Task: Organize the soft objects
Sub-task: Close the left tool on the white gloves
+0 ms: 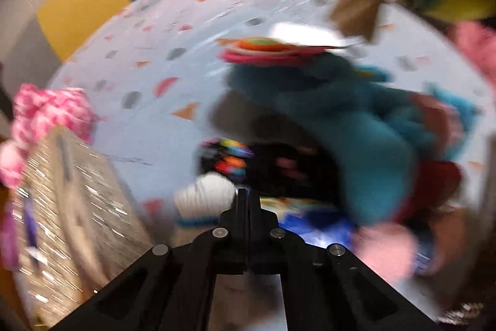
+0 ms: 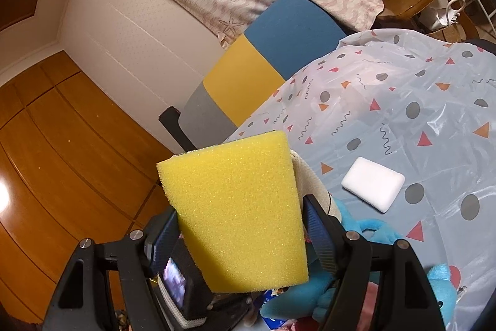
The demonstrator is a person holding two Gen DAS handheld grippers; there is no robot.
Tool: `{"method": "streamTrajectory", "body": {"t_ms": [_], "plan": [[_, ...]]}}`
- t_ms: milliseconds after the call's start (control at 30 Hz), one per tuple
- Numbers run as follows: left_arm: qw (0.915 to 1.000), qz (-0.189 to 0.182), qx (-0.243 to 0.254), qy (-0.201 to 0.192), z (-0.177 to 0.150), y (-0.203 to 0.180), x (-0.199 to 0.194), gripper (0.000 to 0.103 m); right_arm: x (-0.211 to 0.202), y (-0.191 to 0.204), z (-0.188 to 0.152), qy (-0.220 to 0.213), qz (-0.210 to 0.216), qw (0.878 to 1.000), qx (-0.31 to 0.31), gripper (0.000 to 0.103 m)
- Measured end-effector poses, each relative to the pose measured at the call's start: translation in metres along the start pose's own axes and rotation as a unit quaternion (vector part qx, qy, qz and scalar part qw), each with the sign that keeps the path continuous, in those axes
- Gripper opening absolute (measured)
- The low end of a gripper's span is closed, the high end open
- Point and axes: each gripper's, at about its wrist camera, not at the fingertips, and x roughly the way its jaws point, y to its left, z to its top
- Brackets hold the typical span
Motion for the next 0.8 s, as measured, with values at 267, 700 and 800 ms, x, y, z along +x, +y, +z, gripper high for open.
{"method": "streamTrajectory", "body": {"t_ms": [267,700,800], "plan": [[0.9961,-0.064,-0.029,-0.054,-0.046,-0.007,-0.048,0.000,-0.001,0.001,-0.001,0.000,-0.008,1.000,-0.005,0.076],[0.9993,0.035,0.000,0.013,-0.005,0.001,-0.009,0.035,0.000,0.002,-0.002,0.004,-0.019,1.000,-0.005,0.076],[0.9981,0.056,0.022,0.015,0.000,-0.006,-0.003,0.051,0.000,0.001,-0.001,0.005,-0.016,1.000,-0.004,0.076]]}}
